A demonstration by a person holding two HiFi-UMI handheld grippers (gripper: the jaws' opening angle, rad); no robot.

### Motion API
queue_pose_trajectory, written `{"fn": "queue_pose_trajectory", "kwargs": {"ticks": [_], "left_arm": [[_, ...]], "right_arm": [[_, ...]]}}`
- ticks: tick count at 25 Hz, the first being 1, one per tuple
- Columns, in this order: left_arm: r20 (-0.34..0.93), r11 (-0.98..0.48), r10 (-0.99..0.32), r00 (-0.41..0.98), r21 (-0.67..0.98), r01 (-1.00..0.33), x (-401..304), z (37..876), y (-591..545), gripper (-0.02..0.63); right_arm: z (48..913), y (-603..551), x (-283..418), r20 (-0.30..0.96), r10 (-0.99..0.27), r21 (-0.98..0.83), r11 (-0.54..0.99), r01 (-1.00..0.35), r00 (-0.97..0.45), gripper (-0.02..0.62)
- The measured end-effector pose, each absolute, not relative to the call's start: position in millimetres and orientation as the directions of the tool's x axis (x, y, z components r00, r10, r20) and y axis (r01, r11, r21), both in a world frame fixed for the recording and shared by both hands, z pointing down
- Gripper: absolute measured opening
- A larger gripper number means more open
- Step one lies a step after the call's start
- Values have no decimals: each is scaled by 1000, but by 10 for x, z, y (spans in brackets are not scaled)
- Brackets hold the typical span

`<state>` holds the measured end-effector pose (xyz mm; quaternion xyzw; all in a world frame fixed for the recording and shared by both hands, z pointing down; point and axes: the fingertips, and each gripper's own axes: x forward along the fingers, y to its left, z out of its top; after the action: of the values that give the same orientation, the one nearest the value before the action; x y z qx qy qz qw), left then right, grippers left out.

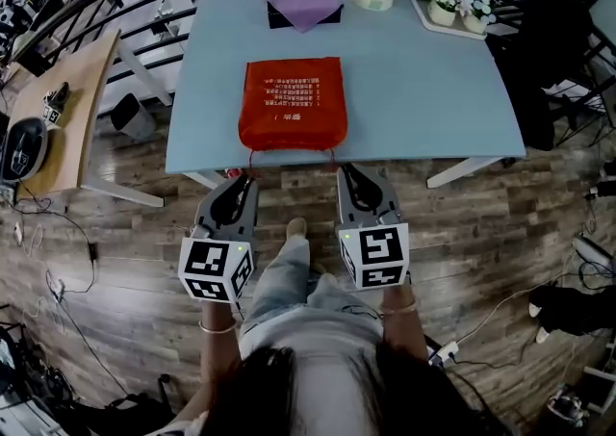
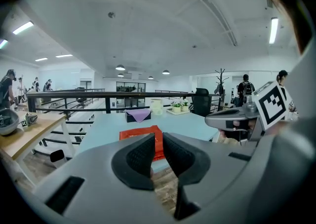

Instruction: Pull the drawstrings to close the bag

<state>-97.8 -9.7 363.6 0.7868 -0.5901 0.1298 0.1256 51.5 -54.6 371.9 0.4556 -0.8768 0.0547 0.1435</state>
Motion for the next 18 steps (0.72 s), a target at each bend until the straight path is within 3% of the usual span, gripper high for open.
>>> {"fn": "queue_pose_trajectory", "kwargs": {"ticks": [18], "left_arm": [[496, -301, -810, 313, 106, -948, -1375, 4303, -771, 97]], "right_arm": [[4331, -1194, 308, 455, -747, 26, 555, -832, -484, 31]]}}
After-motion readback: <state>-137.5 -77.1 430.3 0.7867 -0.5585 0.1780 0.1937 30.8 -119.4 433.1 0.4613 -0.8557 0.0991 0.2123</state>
